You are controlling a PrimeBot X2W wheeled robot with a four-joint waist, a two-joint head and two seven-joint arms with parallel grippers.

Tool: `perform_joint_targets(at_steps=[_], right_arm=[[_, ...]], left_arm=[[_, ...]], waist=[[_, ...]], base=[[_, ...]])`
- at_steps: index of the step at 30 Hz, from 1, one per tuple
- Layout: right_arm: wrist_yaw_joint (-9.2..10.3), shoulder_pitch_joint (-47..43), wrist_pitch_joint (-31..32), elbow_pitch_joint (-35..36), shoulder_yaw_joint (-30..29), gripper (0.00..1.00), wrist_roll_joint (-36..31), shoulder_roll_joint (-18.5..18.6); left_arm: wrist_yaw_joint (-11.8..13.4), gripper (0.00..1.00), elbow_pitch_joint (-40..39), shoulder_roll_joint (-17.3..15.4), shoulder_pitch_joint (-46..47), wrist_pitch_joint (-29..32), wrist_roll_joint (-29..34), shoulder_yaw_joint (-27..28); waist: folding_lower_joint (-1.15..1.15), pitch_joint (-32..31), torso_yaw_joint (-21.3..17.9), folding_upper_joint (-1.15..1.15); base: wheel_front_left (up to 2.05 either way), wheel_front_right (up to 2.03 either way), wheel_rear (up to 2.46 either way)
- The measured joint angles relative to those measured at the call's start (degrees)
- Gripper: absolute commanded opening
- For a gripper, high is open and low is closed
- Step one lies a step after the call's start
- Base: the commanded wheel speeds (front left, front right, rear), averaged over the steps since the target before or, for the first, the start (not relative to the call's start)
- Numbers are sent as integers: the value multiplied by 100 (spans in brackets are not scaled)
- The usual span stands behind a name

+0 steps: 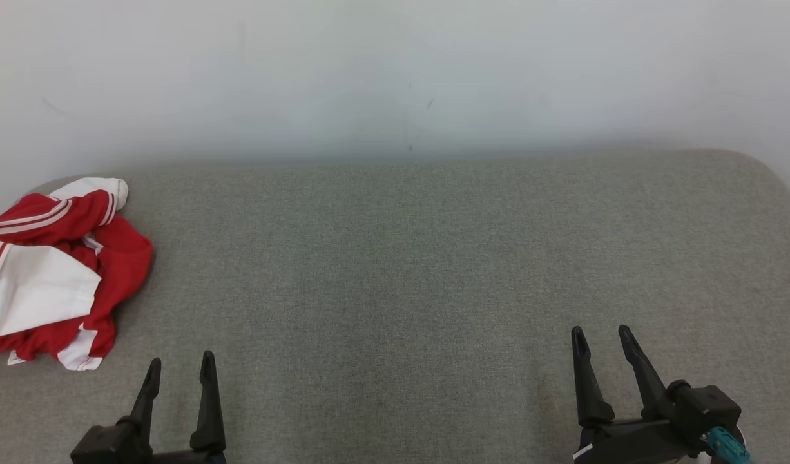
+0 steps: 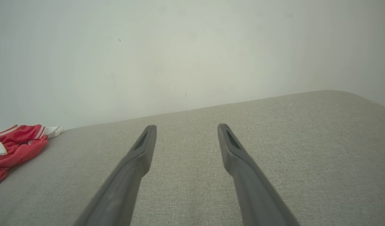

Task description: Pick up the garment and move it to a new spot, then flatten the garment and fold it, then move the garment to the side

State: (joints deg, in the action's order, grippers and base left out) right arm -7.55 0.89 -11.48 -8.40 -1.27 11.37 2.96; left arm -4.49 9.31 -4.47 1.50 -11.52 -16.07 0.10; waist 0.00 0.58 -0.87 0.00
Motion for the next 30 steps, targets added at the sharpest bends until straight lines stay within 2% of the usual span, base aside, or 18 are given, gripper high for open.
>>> perform_joint_targets(at_steps=[18,30], right_arm=[[0,-82,-216,54,-69,100,-872,0],[0,-123,-326,78,-130,100,-1382,0]], left_arm=[[12,100,-15,-4,-99,-202,817,29],[147,100,125,3,-141,-325,1391,11]], waist=[[0,-56,-17,0],[0,-105,-27,0]], base=[[0,0,0],[0,0,0]])
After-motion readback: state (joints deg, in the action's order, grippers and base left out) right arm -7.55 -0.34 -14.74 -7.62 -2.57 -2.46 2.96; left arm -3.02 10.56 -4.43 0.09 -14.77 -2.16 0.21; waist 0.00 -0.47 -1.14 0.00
